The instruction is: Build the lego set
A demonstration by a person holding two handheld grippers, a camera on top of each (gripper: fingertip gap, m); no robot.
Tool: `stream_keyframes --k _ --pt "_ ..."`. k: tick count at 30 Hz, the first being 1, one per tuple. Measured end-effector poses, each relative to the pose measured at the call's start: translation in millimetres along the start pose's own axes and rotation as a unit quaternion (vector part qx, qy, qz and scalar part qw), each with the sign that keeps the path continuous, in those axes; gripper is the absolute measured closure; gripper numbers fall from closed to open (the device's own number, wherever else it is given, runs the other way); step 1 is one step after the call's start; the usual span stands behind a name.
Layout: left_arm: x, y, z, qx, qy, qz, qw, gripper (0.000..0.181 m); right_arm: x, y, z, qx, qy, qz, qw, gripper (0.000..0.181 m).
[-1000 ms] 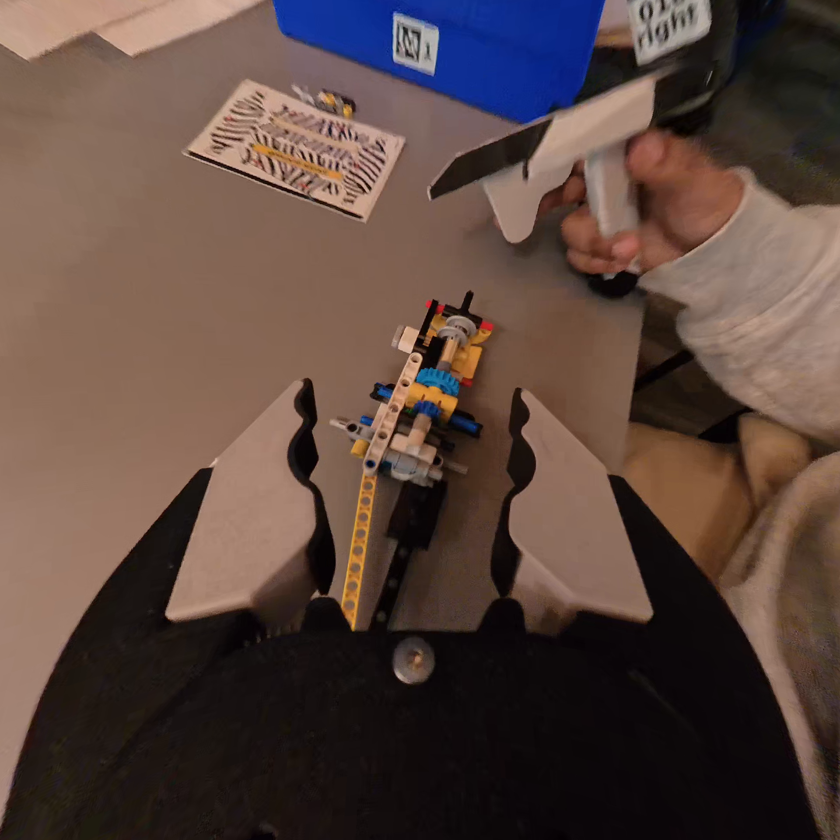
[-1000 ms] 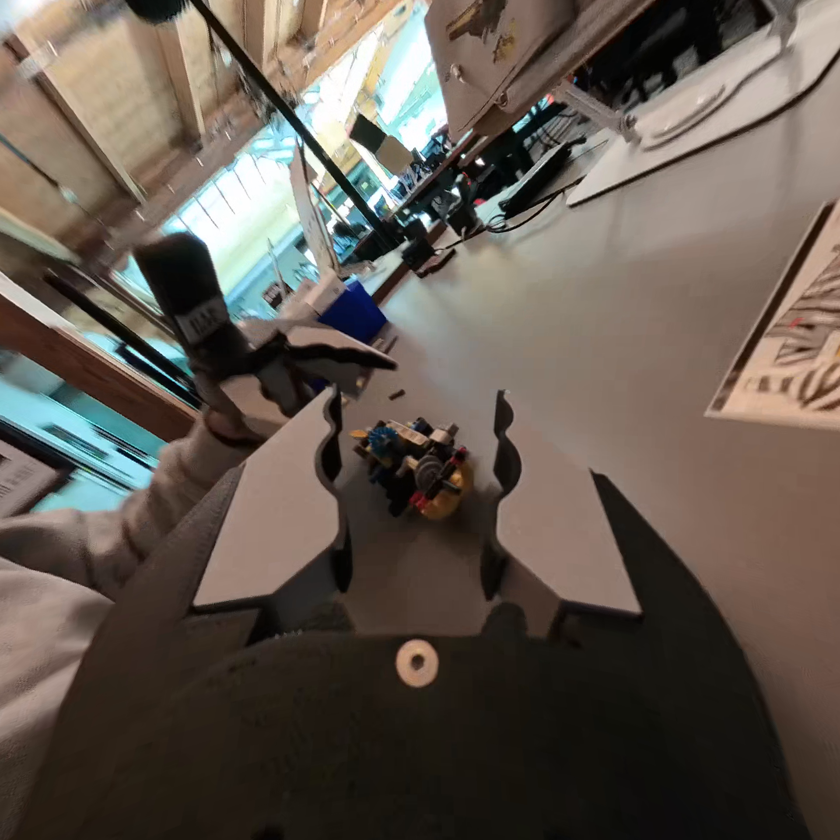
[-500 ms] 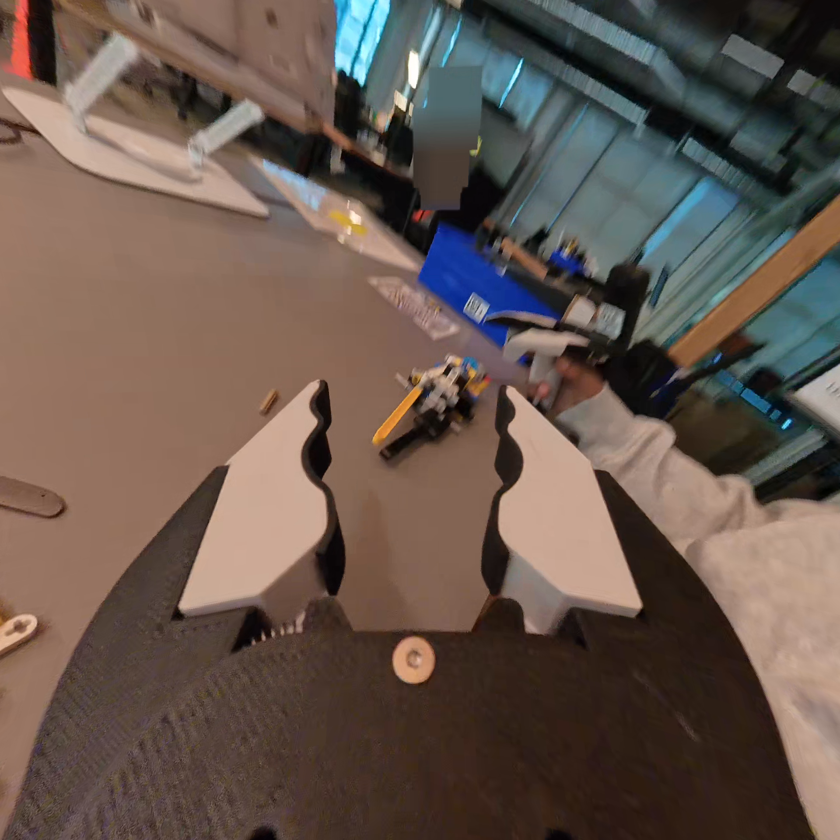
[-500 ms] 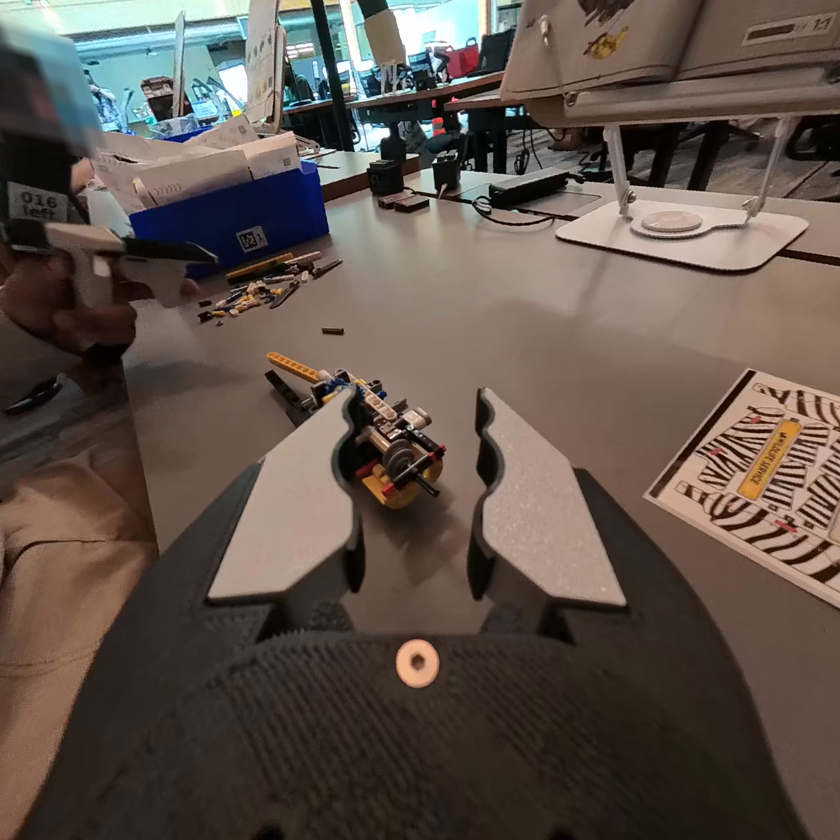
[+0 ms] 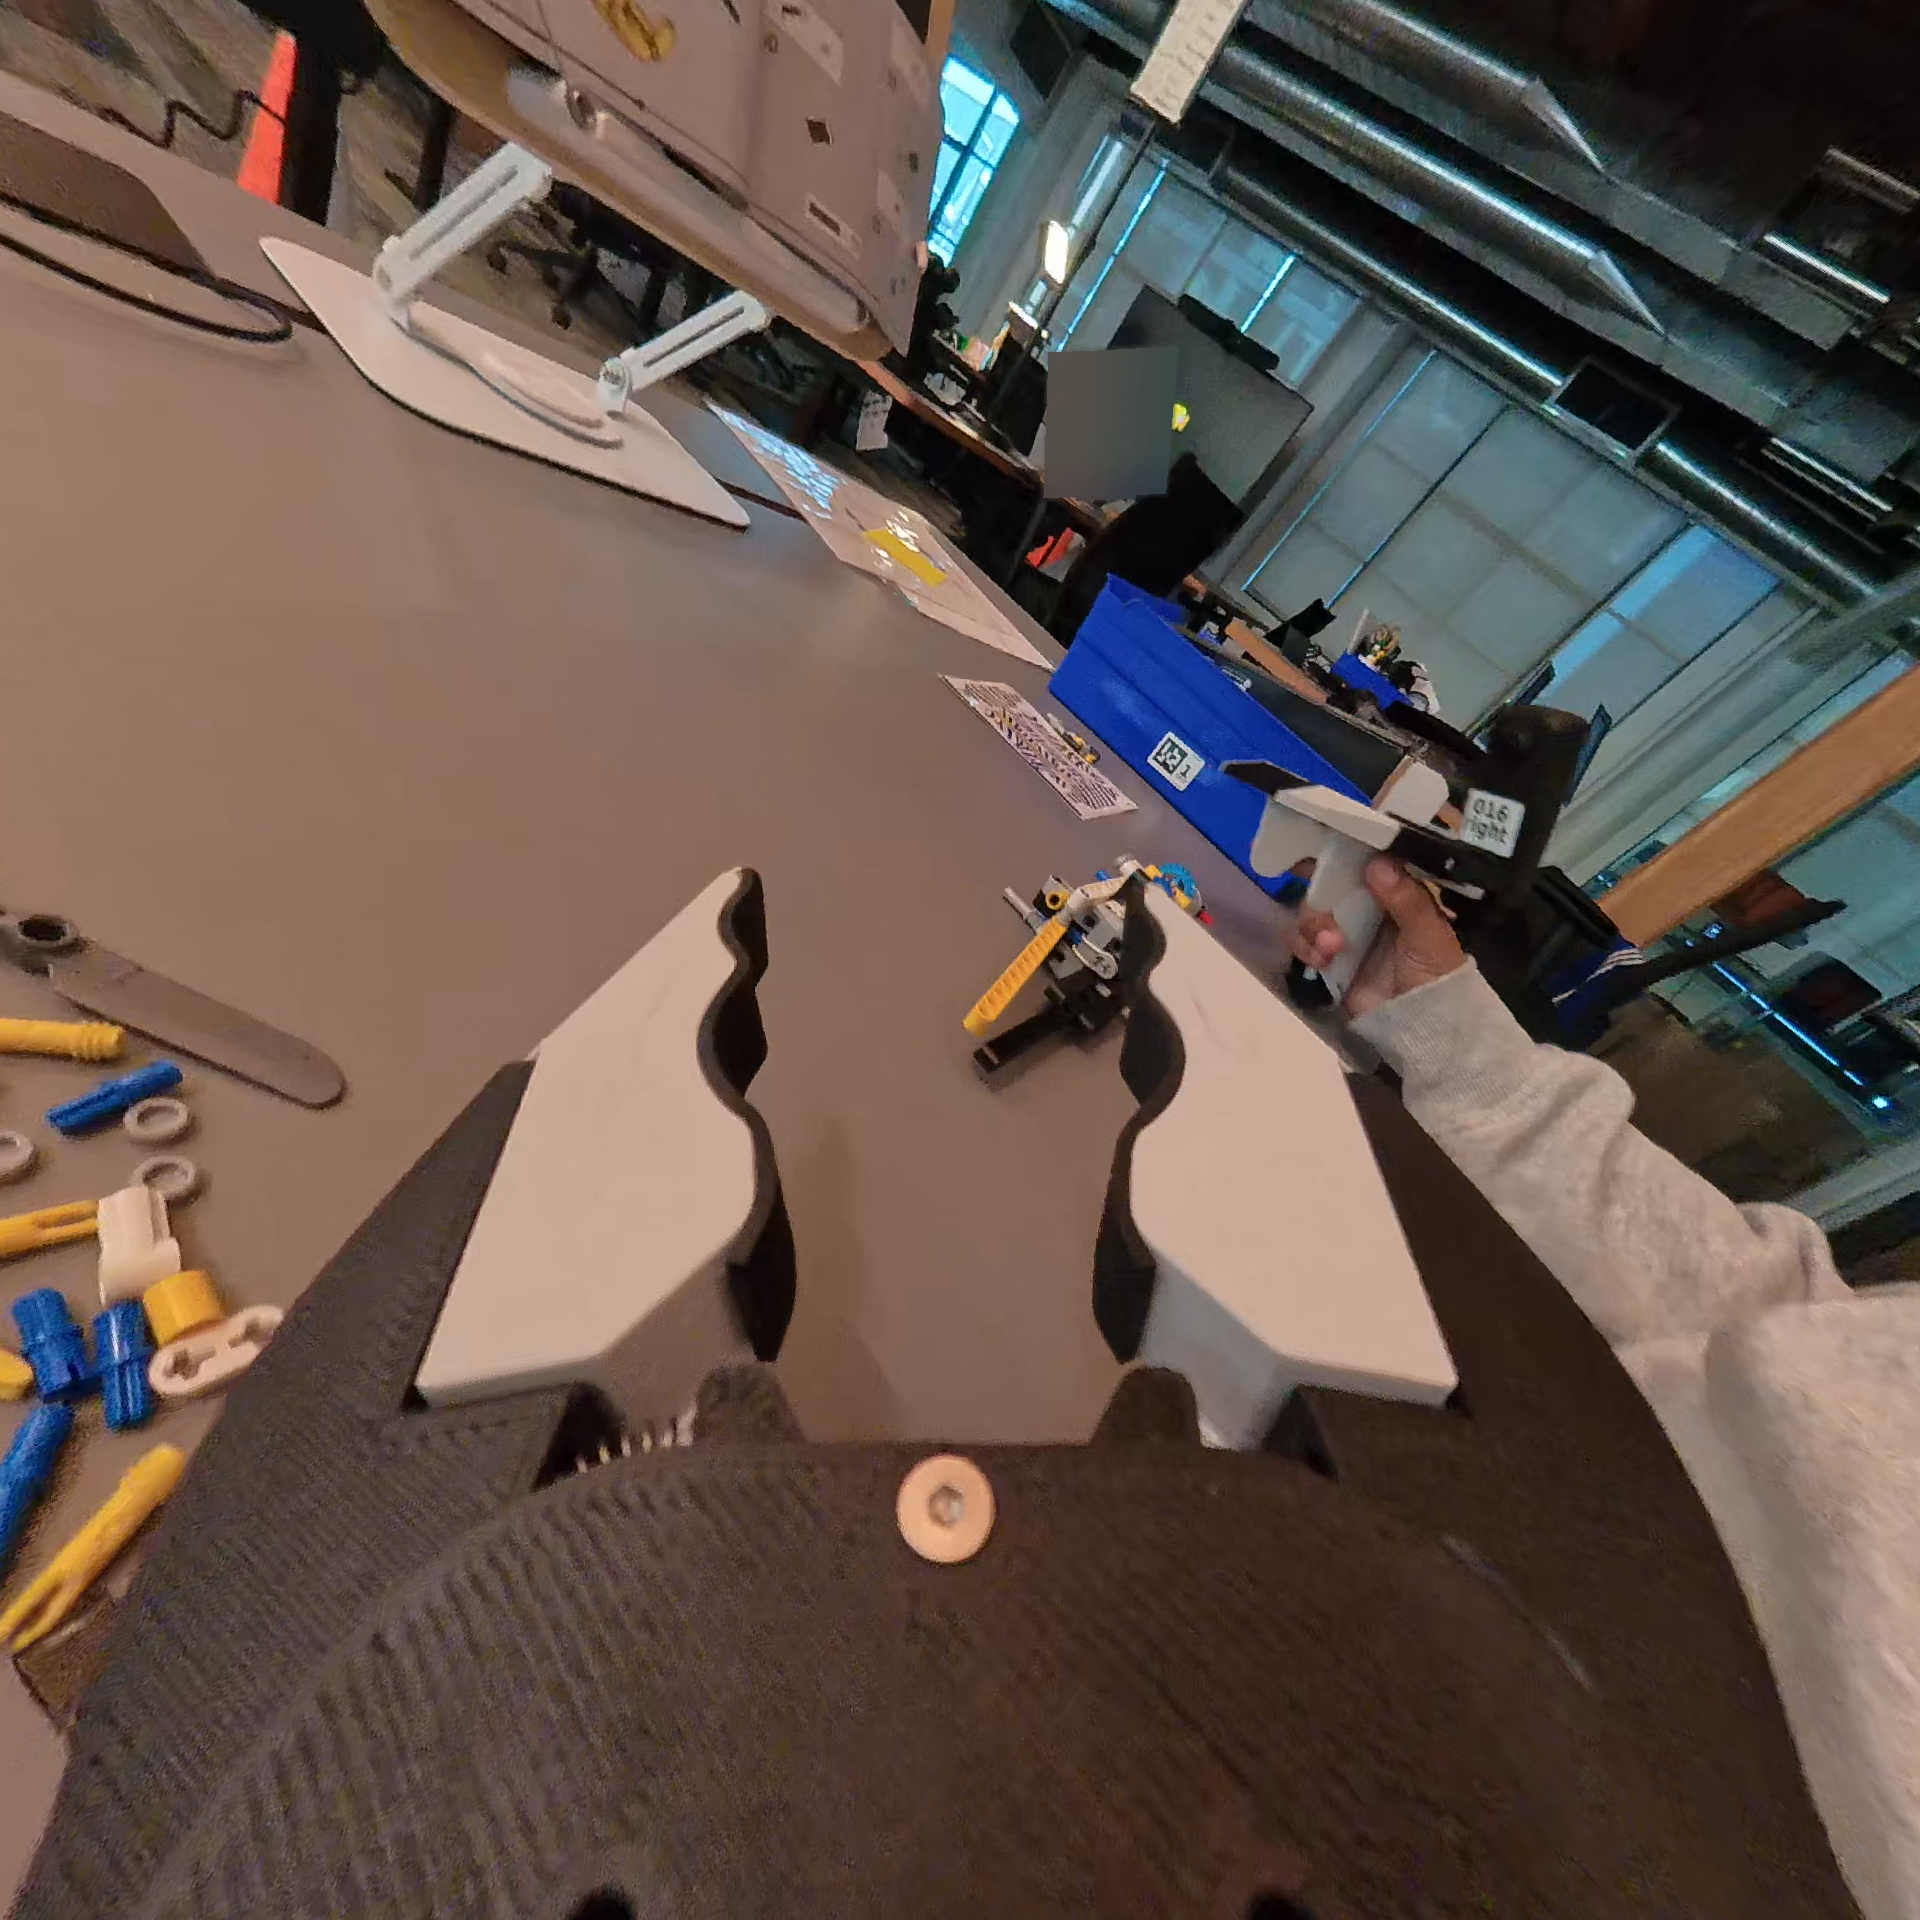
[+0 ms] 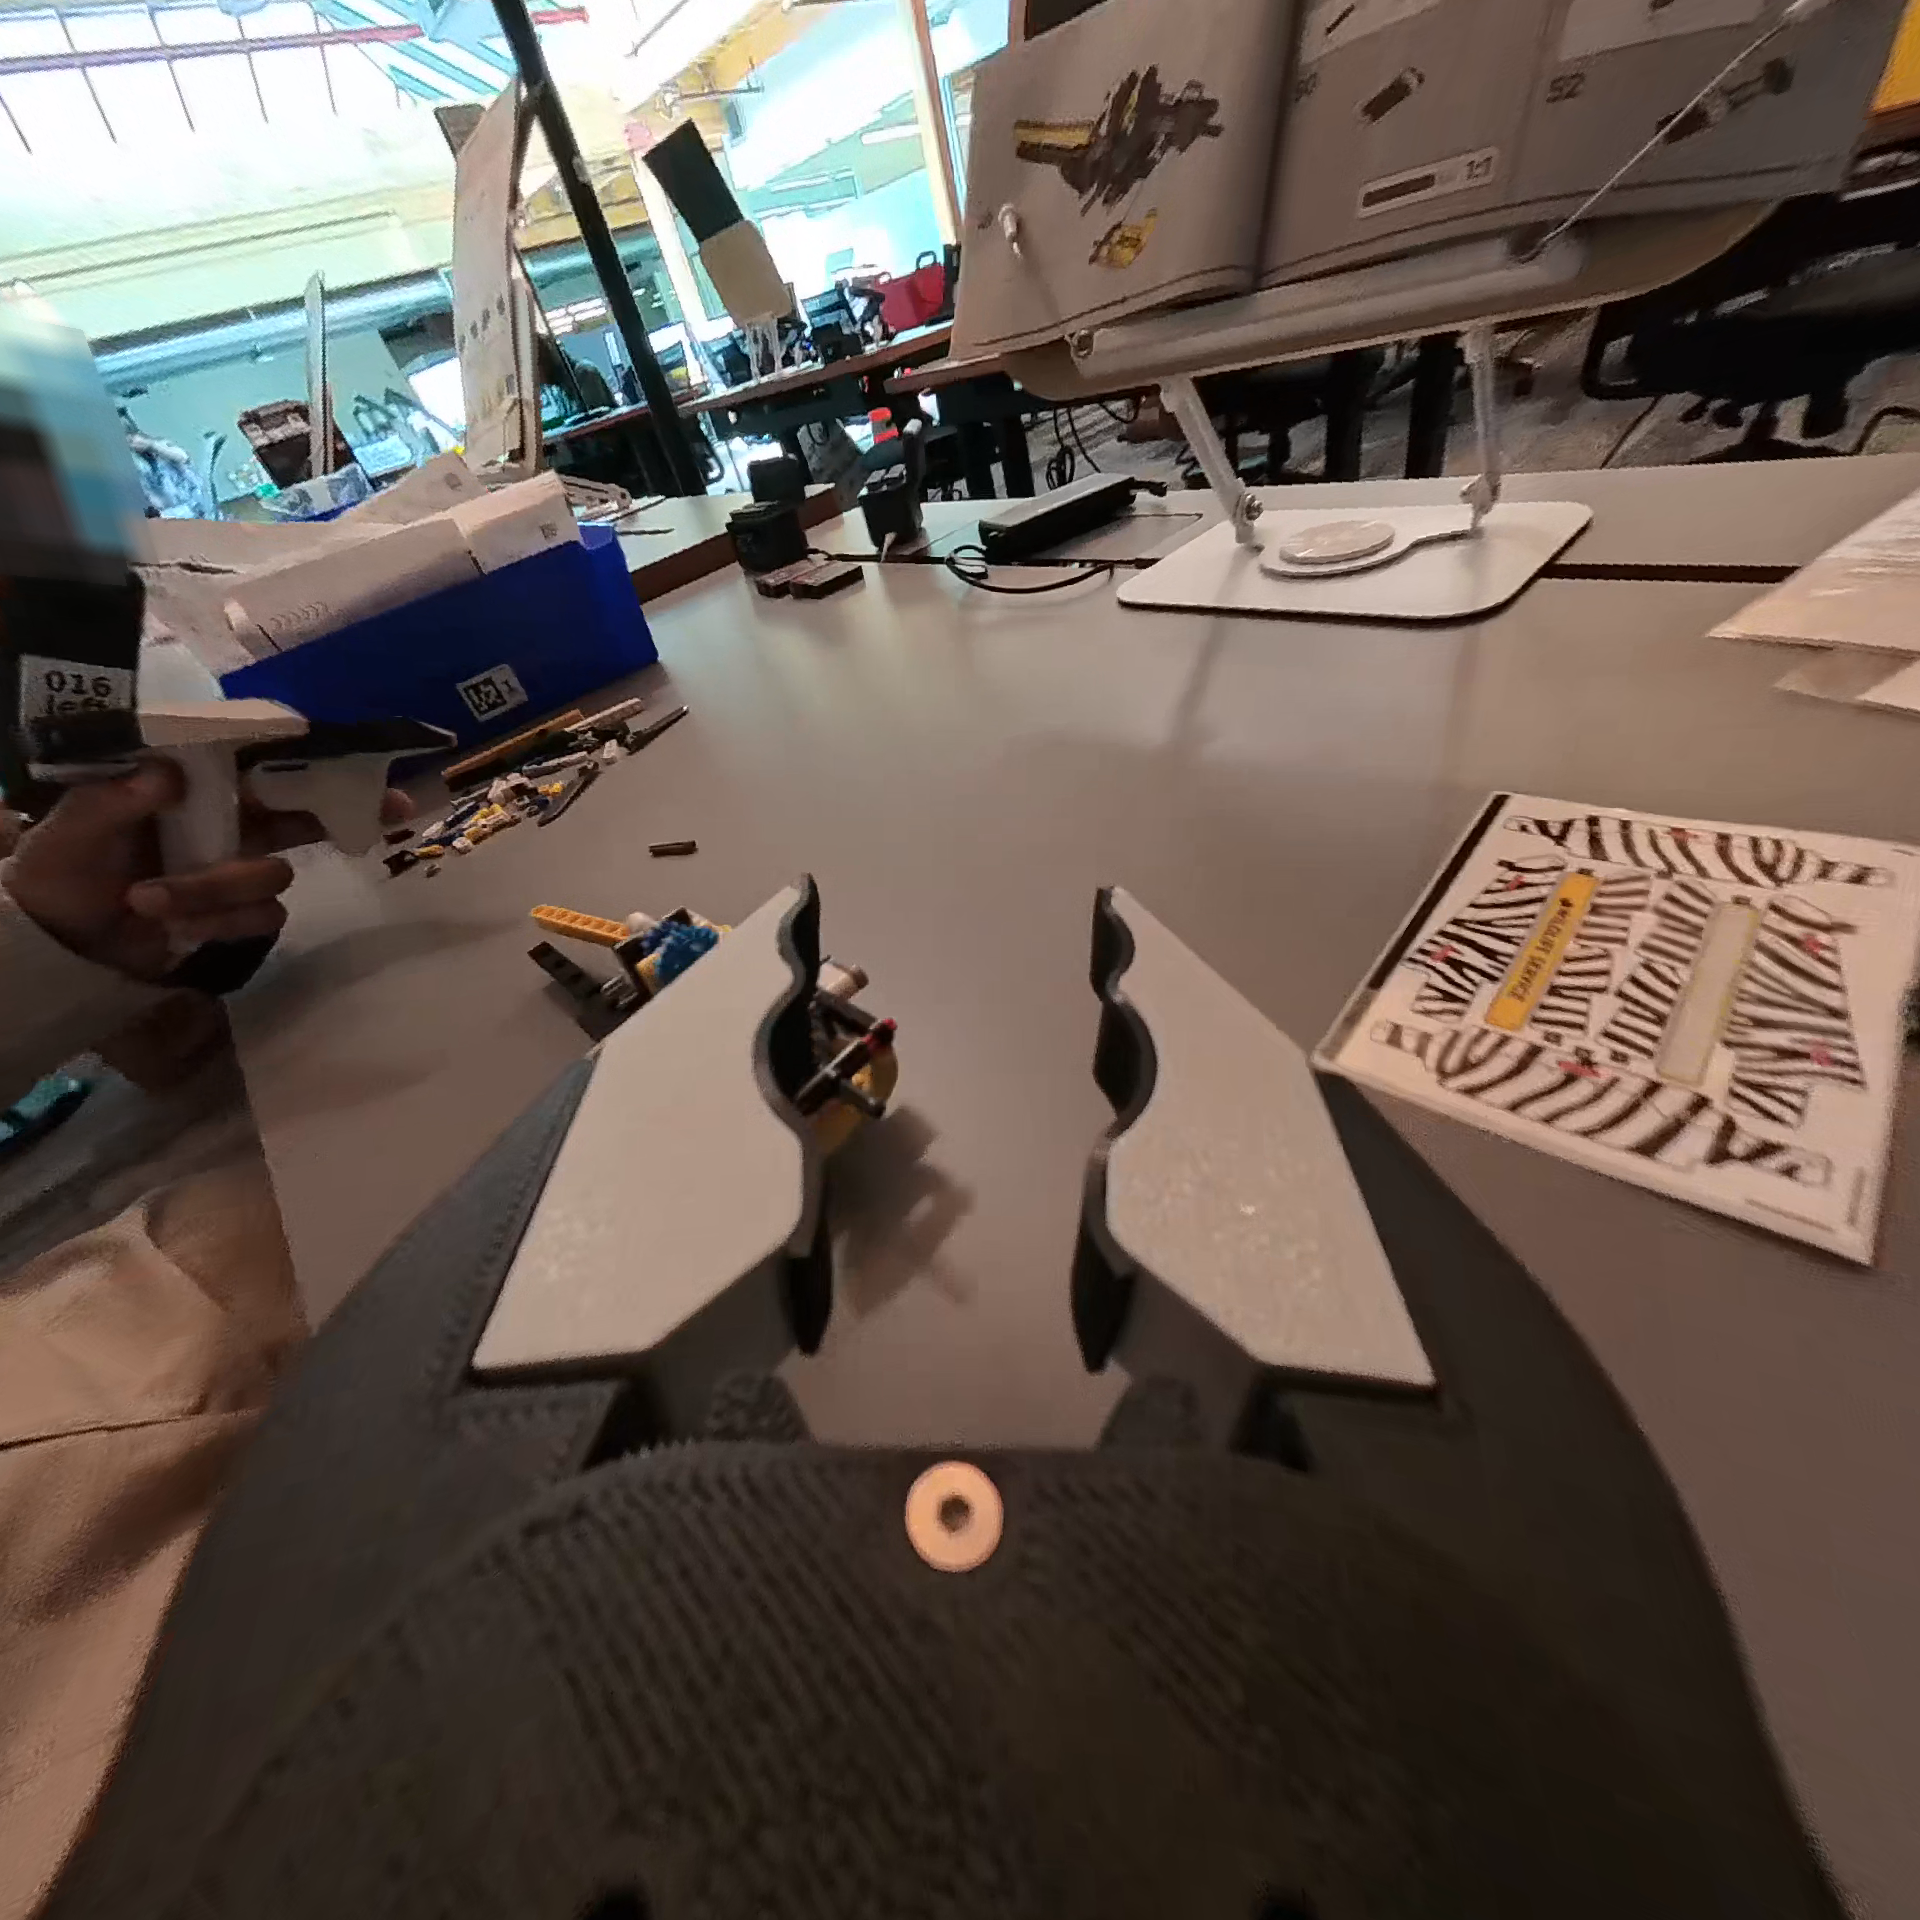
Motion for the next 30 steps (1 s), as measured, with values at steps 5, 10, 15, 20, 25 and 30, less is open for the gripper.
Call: stream_keyframes --k 5,10,15,20,25,30 --pt "4.8 -4.6 10.3 0.015 0.008 -0.010 1.000 0.114 -2.2 17.6 -44.4 0.020 -0.022 -0.001 1.000 0.129" --pt "16.8 -28.4 2.4 0.053 0.015 -0.034 0.998 0.113 2.7 35.9 -82.5 0.047 -0.035 0.008 0.998 0.128" --pt "21.9 -52.4 -19.7 0.067 0.007 -0.020 0.998 0.113 1.4 50.3 -106.3 0.061 -0.052 -0.006 0.997 0.131" --pt "23.2 -50.9 -19.9 0.064 0.005 -0.037 0.997 0.112 4.2 50.7 -112.6 0.064 -0.049 -0.011 0.997 0.131" --pt "31.1 -45.8 -13.6 0.058 0.029 -0.033 0.997 0.112 4.7 44.6 -104.5 0.061 -0.043 -0.019 0.997 0.131" --pt "39.9 -34.5 -14.8 0.022 0.050 0.000 0.999 0.112 7.7 43.1 -81.3 0.048 -0.022 -0.037 0.998 0.131"
Point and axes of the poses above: each gripper's, where its closed fingertips meet, z out along the fingers, x out of its underside, y = z × x across the jaws, the point moved 2 cm from there along -z, back along the fingers, and after that the axes turned 3 degrees about -x, right-handed, at the moved point
